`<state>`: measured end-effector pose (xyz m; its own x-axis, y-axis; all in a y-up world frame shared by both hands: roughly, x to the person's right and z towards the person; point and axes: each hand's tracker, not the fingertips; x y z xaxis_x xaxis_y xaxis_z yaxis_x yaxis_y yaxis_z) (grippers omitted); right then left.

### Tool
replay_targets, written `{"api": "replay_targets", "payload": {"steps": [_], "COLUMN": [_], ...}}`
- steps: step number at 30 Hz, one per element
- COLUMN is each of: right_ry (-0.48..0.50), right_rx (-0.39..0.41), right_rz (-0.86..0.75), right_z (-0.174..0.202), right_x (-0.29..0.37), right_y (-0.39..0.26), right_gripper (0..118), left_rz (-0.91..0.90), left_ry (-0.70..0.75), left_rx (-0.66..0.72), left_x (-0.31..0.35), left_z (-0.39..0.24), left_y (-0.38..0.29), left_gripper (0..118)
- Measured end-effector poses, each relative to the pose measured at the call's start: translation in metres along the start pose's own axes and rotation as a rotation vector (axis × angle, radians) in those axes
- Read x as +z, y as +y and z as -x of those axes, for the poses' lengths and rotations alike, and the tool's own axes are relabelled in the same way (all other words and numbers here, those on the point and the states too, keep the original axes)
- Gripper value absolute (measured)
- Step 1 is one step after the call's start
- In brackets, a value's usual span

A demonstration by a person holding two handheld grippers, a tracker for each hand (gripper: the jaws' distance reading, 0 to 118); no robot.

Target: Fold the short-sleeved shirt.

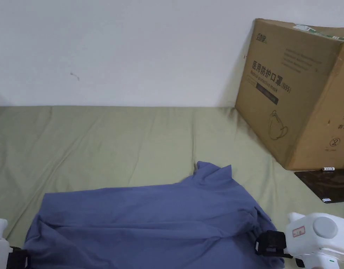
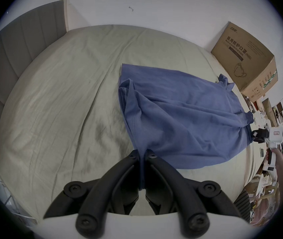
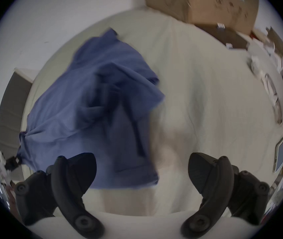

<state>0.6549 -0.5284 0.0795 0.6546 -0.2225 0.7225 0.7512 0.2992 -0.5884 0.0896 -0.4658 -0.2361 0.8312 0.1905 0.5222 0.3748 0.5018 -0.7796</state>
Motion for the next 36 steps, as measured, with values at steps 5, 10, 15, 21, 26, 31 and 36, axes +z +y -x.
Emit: {"api": "replay_targets", "payload": {"steps": [5, 10, 15, 21, 26, 31, 36], "right_ry": [-0.057, -0.018, 0.036, 0.072, 0.11, 0.108, 0.053], "right_rx": [0.092, 0.185, 0.153, 0.216, 0.208, 0.202, 0.117], "right_rz": [0.007, -0.015, -0.064, -0.086, -0.034, 0.089, 0.101], "right_z": [0.004, 0.012, 0.01, 0.0, -0.021, -0.024, -0.027], "right_x": [-0.004, 0.01, 0.041, 0.103, 0.128, 0.11, 0.069], "right_y": [0.0, -0.007, -0.007, -0.023, -0.075, -0.135, -0.146], "right_gripper": [73, 8, 7, 7, 7, 7, 20], "left_rz": [0.059, 0.079, 0.057, 0.024, 0.132, 0.273, 0.304], "left_ry": [0.011, 0.019, 0.004, -0.023, -0.09, -0.063, -0.115], "left_rx": [0.004, 0.009, 0.009, -0.047, -0.031, -0.062, 0.107], "left_x": [-0.012, -0.015, 0.005, 0.058, 0.081, 0.063, 0.038], "left_z": [0.008, 0.005, 0.007, 0.012, 0.028, 0.038, 0.056], "left_y": [-0.006, -0.009, 0.003, 0.013, -0.03, -0.089, -0.113], "left_gripper": [4, 4, 4, 4, 4, 4, 34]}}
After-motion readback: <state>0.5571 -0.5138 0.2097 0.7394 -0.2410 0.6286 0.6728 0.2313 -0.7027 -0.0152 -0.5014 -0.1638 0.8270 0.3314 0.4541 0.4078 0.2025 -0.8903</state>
